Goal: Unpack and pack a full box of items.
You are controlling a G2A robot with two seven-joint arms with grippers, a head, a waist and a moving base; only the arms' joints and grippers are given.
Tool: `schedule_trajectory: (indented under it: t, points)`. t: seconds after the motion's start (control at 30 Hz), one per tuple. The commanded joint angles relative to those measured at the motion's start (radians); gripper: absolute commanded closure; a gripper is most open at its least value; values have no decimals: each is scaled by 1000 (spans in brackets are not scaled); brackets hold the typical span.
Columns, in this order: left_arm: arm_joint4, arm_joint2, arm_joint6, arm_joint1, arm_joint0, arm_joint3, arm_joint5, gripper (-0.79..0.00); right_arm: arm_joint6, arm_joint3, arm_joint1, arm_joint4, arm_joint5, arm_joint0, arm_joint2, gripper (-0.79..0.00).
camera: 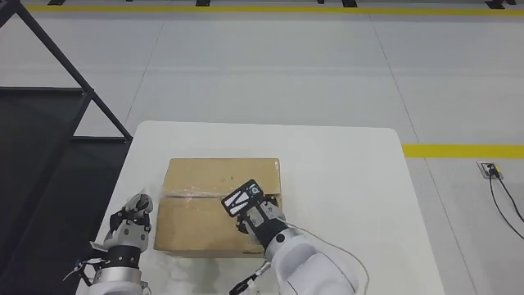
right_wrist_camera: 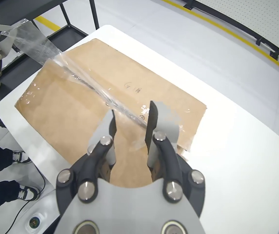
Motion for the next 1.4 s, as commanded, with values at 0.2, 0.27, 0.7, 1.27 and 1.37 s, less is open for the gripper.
schedule_trajectory:
  t: [0.2, 0.27, 0.7, 1.27, 1.37]
  points:
    - [-3, 1, 2, 1, -1, 0, 3, 0, -72, 6, 26, -312, -108, 5, -50, -785]
    - [-5, 1, 2, 1, -3, 0, 4, 0, -80, 27, 28, -357, -125, 13, -70, -785]
    - [-10, -5, 4, 3, -4, -6, 6, 0, -37, 186, 9, -486, -50, 111, -151, -339]
    - [-17, -19, -3, 5, -1, -12, 5, 0, 22, 174, 4, -614, -131, 81, -215, -305]
    - [-18, -20, -4, 5, 1, -13, 5, 0, 27, 179, 1, -617, -132, 82, -211, -197]
